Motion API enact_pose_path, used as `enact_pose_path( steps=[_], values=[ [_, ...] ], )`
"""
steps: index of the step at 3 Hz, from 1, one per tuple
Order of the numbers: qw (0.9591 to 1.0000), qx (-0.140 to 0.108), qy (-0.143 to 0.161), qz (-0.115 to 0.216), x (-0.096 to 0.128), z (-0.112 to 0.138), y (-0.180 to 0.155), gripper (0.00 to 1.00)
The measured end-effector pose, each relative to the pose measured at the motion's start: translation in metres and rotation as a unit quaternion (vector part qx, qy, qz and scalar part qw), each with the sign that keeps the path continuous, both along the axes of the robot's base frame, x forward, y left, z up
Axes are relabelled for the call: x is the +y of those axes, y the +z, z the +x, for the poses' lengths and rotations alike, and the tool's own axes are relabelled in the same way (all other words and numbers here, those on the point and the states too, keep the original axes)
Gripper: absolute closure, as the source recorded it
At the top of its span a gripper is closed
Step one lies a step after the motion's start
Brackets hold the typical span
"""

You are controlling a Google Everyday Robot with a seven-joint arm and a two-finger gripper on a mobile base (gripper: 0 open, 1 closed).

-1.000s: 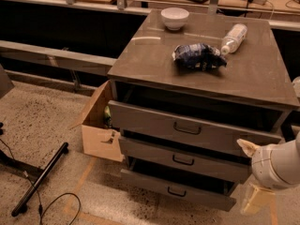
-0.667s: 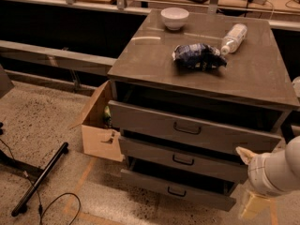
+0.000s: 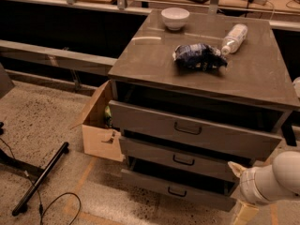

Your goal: Open middle drawer

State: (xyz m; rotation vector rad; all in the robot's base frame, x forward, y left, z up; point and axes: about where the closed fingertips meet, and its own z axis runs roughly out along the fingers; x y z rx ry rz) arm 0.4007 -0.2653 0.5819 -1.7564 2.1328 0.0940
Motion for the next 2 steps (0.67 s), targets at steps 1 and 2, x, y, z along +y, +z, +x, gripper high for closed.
enact_pose_path(
  steps=[1,2],
  values=[
    [0.9994,0.008,0.023,0.024,0.004,0.007,-0.042,0.00],
    [0.9983,0.006,0.037,0.045,0.011,0.018,-0.077,0.00]
  ],
)
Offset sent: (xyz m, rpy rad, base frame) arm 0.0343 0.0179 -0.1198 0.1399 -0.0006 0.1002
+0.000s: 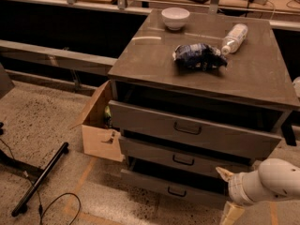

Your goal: Open middle drawer

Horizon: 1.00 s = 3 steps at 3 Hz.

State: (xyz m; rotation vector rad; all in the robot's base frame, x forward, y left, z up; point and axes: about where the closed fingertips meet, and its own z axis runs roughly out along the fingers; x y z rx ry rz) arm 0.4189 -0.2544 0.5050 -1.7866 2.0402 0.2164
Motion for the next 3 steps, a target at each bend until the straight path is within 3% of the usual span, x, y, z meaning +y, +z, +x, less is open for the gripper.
enact_pose_path(
  steps=[1,3],
  values=[
    [0.9991,-0.040,0.014,0.002,0.004,0.015,-0.024,0.00],
    [0.9894,-0.144,0.007,-0.023,0.001,0.073,-0.048,0.00]
  ],
)
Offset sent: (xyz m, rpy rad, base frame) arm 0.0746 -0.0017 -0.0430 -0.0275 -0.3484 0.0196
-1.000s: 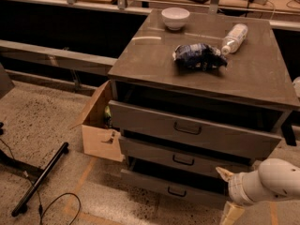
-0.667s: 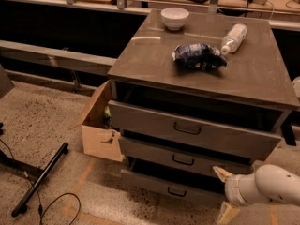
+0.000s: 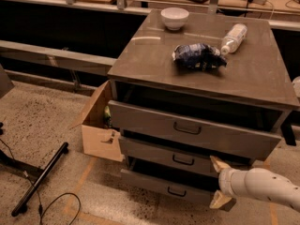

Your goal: Open middle drawer

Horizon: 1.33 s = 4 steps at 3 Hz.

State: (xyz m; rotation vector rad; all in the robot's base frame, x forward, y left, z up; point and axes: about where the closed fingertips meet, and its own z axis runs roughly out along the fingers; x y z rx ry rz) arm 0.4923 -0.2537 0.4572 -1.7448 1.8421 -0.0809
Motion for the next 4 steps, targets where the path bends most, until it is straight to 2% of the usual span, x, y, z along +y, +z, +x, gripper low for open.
enact_pose_path(
  steps=[1,2,3,4],
  values=[
    [0.9999,-0.003,-0.012,-0.009,0.000,0.020,-0.019,0.00],
    [0.9999,-0.008,-0.008,-0.012,0.005,0.038,-0.029,0.00],
    [0.9999,-0.009,-0.003,-0.014,0.006,0.050,-0.035,0.17],
    [0.9999,-0.004,0.003,-0.015,0.007,0.055,-0.038,0.41]
  ],
)
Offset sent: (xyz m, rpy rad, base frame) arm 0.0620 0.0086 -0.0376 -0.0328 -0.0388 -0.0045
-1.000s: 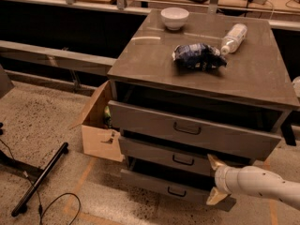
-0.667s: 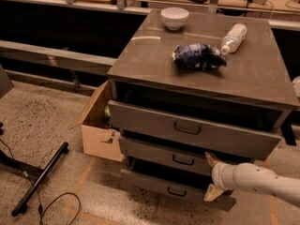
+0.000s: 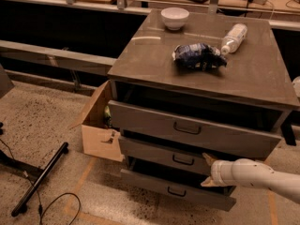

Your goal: Open middle drawer

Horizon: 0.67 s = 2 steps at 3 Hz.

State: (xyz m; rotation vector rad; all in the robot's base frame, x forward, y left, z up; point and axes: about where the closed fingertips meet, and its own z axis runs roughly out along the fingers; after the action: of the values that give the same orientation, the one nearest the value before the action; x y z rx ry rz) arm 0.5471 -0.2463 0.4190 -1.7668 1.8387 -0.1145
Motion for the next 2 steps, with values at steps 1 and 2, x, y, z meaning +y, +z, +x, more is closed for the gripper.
enact_pose_path(
  steps=[1,2],
  values=[
    [0.9999,0.011,0.010,-0.008,-0.0003,-0.0057,0.0004,0.64],
    [0.9998,0.012,0.011,-0.008,-0.0003,-0.0064,0.0016,0.87]
  ],
)
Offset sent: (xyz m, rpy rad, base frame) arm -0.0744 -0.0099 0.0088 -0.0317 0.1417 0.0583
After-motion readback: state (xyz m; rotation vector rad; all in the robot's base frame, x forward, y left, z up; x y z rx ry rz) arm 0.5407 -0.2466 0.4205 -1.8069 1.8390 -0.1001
